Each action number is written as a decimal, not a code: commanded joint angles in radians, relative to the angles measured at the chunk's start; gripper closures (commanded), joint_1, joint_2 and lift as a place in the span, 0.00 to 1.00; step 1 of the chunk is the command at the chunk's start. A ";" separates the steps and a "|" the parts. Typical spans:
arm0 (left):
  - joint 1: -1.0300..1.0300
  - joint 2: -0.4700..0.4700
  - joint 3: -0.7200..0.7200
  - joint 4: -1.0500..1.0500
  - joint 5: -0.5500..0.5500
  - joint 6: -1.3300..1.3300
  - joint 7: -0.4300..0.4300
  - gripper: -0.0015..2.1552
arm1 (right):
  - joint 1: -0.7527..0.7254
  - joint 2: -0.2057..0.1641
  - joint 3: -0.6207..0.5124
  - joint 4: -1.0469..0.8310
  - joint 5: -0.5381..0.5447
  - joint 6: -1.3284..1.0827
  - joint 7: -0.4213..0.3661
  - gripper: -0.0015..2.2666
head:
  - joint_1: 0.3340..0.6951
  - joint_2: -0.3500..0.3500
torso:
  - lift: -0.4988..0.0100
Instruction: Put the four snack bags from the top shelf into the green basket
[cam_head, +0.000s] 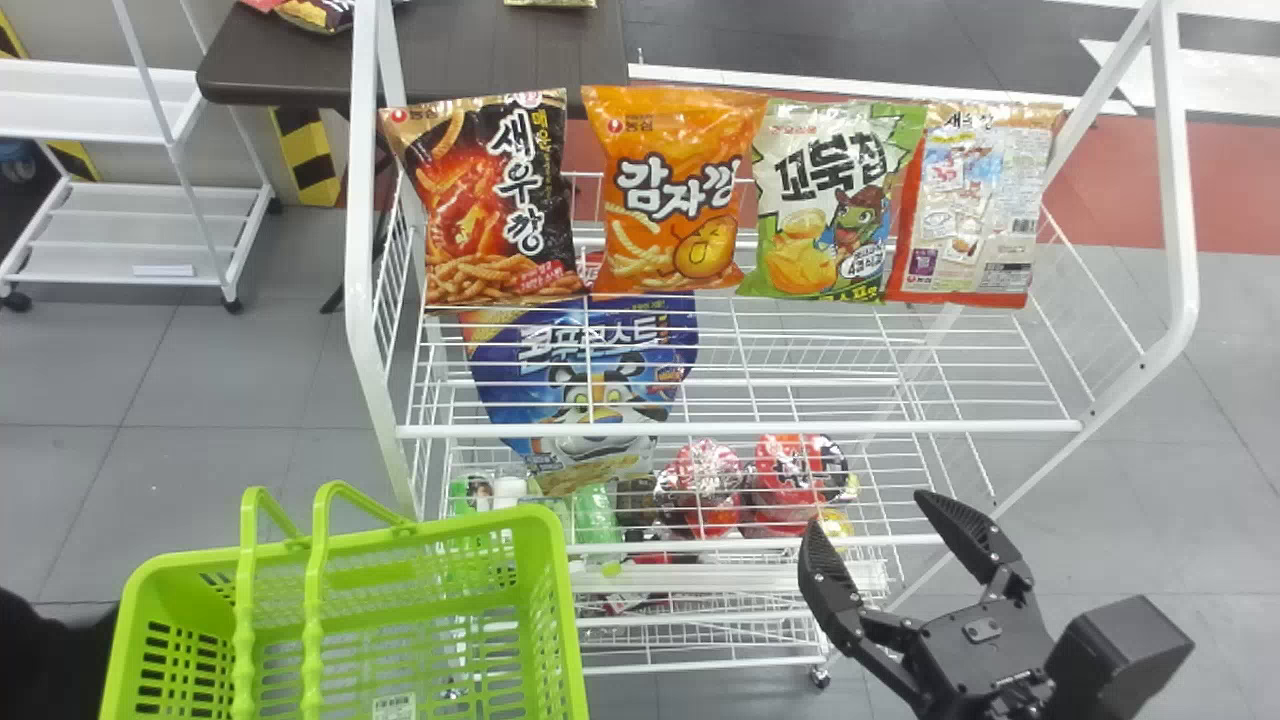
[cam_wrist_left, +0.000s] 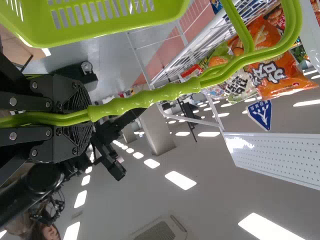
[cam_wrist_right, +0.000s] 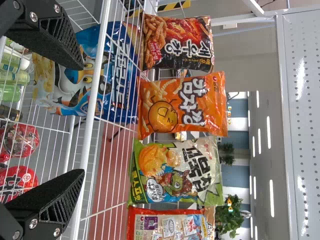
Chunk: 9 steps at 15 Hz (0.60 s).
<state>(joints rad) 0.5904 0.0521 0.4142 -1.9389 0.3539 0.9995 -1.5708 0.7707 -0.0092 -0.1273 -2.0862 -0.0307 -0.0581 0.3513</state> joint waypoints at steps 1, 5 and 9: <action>0.003 0.000 0.002 0.000 0.000 0.000 -0.010 1.00 | 0.001 0.010 0.002 0.000 0.000 -0.001 0.000 0.03 | 1.00 0.32 | 0.98; 0.006 0.000 0.000 0.000 0.000 0.000 -0.010 1.00 | 0.004 0.010 0.003 0.002 0.000 -0.001 0.002 0.03 | 1.00 0.33 | 0.98; 0.009 0.000 0.002 0.000 0.000 0.000 -0.010 1.00 | 0.005 0.010 0.015 0.002 0.000 -0.004 0.005 0.03 | 1.00 0.33 | 0.98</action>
<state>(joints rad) 0.5982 0.0526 0.4153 -1.9389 0.3543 0.9995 -1.5708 0.7761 -0.0092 -0.1162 -2.0847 -0.0307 -0.0612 0.3558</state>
